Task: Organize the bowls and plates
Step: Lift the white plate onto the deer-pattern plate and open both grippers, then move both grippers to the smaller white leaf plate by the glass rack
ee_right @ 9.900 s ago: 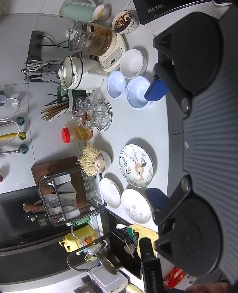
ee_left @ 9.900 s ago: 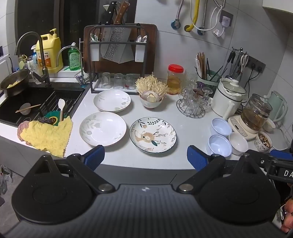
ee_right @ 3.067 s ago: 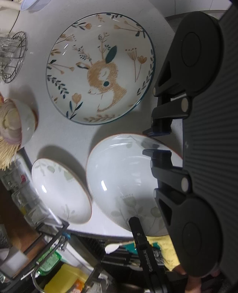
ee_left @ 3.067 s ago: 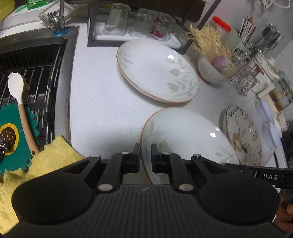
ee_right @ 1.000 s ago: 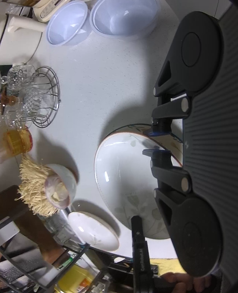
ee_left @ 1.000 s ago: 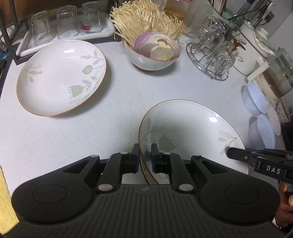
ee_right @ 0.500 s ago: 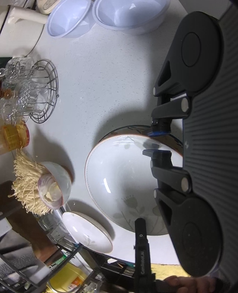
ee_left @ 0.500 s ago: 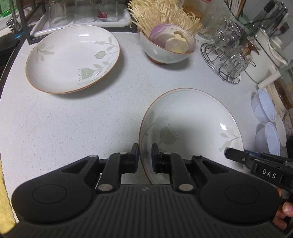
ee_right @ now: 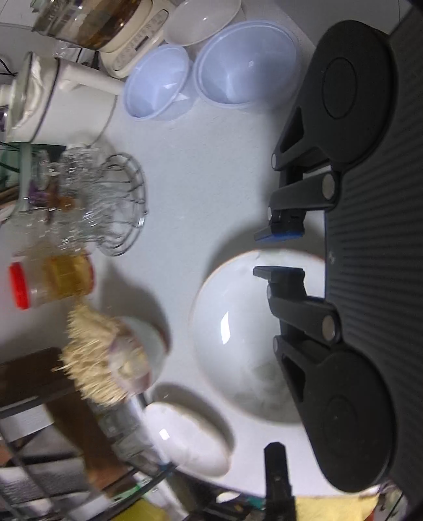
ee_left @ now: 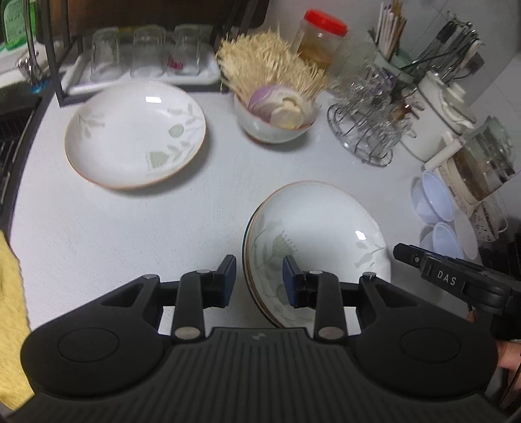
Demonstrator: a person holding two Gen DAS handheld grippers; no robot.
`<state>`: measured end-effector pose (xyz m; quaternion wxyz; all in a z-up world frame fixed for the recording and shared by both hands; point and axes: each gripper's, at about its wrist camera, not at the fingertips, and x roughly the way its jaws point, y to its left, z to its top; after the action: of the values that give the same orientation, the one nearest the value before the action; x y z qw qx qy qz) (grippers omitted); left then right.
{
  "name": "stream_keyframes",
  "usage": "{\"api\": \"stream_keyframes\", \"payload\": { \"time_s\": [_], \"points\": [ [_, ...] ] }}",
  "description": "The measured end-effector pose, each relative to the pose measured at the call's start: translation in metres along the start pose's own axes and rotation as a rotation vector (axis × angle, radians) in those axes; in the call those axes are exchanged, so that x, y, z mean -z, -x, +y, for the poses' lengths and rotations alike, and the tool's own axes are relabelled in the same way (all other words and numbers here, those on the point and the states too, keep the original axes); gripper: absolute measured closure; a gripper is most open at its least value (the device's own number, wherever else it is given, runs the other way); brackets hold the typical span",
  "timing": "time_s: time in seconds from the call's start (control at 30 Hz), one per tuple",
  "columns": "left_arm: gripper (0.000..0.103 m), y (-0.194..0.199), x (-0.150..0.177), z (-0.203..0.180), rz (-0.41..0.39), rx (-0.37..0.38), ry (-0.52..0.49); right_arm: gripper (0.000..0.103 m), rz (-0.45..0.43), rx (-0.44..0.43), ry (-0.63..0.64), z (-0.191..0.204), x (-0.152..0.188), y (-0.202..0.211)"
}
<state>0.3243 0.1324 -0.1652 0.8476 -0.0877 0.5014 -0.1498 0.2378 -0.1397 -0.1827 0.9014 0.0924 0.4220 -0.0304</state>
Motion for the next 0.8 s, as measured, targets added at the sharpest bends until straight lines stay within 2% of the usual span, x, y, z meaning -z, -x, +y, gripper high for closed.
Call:
{"api": "stream_keyframes", "payload": {
  "time_s": [0.27,0.47,0.63,0.8],
  "points": [
    [0.067,0.076,-0.019,0.001,-0.112,0.033,-0.081,0.084,-0.119,-0.073,-0.06,0.037,-0.021,0.064],
    [0.067,0.121,-0.031,0.006,-0.161,0.076,-0.119,0.084,-0.218,-0.121,-0.081,0.068,-0.023,0.108],
    [0.067,0.146,-0.027,0.003,-0.192,0.09,-0.156,0.084,-0.272,-0.132,-0.059,0.084,-0.014,0.131],
    [0.067,0.159,-0.012,-0.006,-0.234,0.066,-0.171,0.084,-0.286,-0.152,-0.076,0.079,-0.006,0.145]
  ]
}}
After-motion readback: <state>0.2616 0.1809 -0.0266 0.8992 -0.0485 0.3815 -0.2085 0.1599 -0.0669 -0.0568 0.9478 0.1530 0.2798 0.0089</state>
